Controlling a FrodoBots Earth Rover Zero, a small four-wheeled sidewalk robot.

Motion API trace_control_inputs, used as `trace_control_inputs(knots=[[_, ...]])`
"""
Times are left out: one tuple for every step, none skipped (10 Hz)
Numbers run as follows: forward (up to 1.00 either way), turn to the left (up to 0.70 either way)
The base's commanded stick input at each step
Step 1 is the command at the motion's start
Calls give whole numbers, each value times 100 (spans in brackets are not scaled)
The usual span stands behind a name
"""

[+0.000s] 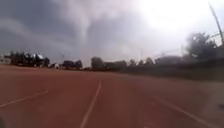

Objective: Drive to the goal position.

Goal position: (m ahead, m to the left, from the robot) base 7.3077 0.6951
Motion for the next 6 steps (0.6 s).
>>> trace_control_inputs(knots=[[70,0],[70,0],[70,0],[70,0],[70,0],[70,0]])
